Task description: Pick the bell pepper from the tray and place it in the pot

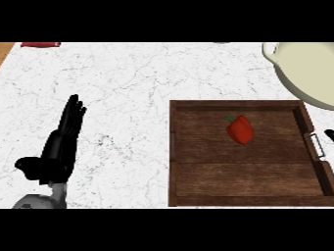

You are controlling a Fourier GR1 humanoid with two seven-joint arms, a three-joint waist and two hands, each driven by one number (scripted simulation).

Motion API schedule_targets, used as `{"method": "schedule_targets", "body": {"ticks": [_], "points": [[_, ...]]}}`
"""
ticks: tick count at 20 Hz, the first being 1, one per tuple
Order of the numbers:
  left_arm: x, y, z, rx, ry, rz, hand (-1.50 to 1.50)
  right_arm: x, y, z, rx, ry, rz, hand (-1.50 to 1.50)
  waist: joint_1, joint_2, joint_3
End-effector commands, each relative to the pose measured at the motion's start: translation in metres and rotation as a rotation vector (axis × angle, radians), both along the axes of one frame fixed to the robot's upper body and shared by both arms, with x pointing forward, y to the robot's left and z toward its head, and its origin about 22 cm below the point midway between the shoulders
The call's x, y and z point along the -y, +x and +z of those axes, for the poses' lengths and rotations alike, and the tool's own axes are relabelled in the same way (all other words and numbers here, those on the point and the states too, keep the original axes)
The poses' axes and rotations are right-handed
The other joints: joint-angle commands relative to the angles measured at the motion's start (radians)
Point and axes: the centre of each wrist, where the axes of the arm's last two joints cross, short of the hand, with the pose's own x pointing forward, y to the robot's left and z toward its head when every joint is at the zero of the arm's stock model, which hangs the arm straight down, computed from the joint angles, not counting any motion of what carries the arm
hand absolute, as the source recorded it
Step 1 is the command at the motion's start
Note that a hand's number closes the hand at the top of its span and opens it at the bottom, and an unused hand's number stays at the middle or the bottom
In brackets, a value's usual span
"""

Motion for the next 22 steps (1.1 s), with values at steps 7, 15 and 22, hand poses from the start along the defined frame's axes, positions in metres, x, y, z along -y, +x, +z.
{"method": "schedule_targets", "body": {"ticks": [7, 15, 22], "points": [[0.006, -0.008, -0.007, 0.018, -0.024, 0.005, 0.00, 0.013, -0.037, -0.010, -0.014, -0.169, 0.080, -1.50, -0.004, -0.006, -0.004], [0.005, -0.005, -0.004, 0.031, -0.030, 0.009, 0.00, 0.002, -0.042, 0.032, -0.357, -0.701, 0.134, -1.50, -0.003, -0.006, -0.008], [0.000, -0.006, -0.013, 0.027, -0.027, -0.007, 0.00, -0.075, -0.025, 0.033, -0.483, -0.745, 0.128, -1.50, 0.004, -0.004, -0.005]]}}
